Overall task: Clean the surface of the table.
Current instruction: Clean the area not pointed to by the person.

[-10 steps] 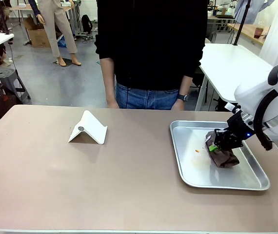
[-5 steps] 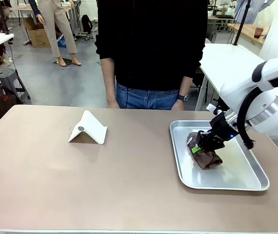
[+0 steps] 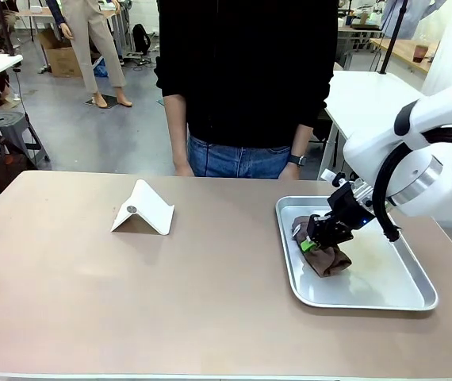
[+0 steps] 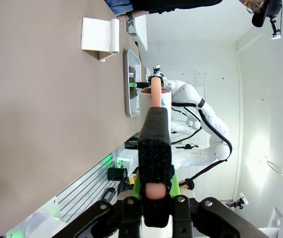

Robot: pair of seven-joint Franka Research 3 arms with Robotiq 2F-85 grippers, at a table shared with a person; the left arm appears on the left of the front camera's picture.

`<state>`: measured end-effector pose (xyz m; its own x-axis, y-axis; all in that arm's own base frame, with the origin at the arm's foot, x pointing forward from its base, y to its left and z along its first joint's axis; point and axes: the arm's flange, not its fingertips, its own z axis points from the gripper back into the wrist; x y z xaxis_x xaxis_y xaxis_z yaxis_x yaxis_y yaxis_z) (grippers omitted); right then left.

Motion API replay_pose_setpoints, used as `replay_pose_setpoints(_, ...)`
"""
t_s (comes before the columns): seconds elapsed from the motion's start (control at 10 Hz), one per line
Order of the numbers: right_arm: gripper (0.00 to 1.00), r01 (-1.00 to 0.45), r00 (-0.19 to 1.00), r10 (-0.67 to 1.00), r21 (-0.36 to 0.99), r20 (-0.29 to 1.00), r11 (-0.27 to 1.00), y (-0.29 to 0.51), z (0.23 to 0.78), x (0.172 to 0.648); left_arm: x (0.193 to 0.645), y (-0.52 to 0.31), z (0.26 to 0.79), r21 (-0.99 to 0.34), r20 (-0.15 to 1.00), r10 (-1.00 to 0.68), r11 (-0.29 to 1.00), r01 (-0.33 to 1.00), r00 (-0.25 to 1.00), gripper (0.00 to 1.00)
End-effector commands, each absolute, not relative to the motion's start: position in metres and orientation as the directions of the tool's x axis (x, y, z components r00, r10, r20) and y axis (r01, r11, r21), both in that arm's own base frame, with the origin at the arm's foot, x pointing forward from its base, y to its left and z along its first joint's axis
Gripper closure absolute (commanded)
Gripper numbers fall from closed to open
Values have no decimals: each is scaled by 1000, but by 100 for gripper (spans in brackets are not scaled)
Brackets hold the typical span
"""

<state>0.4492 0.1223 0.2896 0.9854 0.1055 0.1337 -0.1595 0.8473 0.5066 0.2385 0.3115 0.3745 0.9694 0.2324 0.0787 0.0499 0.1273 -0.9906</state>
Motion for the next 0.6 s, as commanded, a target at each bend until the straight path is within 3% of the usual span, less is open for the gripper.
replay_pose_setpoints(0.0, 96, -180, 979, 125, 410, 158, 894, 124, 265, 446, 239, 312, 379, -992, 74, 245, 116, 47, 967, 78)
replay_pose_setpoints(0.3, 96, -132, 977, 75, 290, 199, 948, 94, 267, 447, 239, 312, 379, -992, 74, 245, 116, 47, 967, 78)
replay_pose_setpoints(0.5, 96, -81, 980, 24, 285, 197, 955, 72, 273, 446, 239, 312, 379, -992, 74, 245, 116, 47, 967, 78)
